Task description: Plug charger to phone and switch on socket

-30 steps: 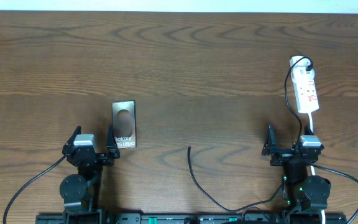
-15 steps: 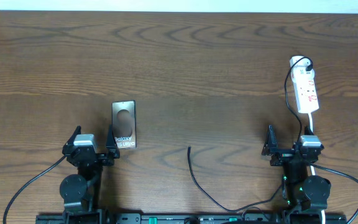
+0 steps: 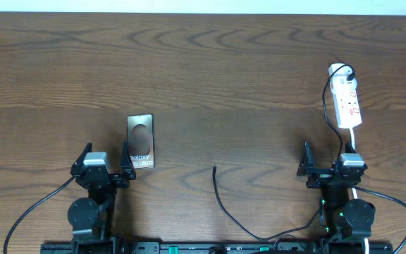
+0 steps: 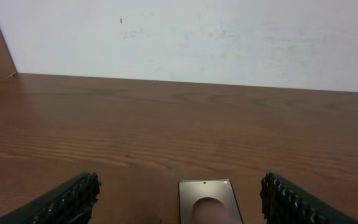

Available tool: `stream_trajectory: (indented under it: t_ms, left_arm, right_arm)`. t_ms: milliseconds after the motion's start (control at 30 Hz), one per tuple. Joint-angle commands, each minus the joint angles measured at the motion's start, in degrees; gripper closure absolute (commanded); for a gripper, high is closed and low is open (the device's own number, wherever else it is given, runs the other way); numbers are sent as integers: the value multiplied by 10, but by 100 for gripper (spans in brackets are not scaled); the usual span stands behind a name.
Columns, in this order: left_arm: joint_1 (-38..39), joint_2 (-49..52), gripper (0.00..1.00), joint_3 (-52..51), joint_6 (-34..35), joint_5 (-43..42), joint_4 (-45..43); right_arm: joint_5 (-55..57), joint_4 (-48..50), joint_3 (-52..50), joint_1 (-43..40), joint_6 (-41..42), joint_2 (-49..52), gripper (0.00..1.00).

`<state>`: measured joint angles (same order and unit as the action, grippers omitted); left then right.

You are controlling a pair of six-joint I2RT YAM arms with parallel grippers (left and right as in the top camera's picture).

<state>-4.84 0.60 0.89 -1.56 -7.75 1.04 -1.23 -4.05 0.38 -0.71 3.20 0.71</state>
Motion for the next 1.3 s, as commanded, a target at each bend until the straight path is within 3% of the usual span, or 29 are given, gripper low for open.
stream_trajectory:
  t_ms: [0, 700, 1033, 1133, 1167, 1267]
  left_arm:
    - [-3, 1, 15, -5, -8, -6, 24]
    - [-3, 17, 14, 45, 3, -6, 30]
    - [-3, 249, 15, 237, 3, -22, 50]
    - [-3, 349, 15, 329, 3, -53, 107]
    - [-3, 420, 14, 402, 5, -58, 169]
    - [-3, 501, 15, 492, 5, -58, 252]
  right_arm:
    - [7, -3, -1, 5, -7, -3, 1]
    - [7, -3, -1, 5, -7, -3, 1]
    - [7, -3, -1, 5, -7, -3, 1]
    - [7, -3, -1, 5, -7, -3, 1]
    - [7, -3, -1, 5, -7, -3, 1]
    - [7, -3, -1, 5, -7, -3, 1]
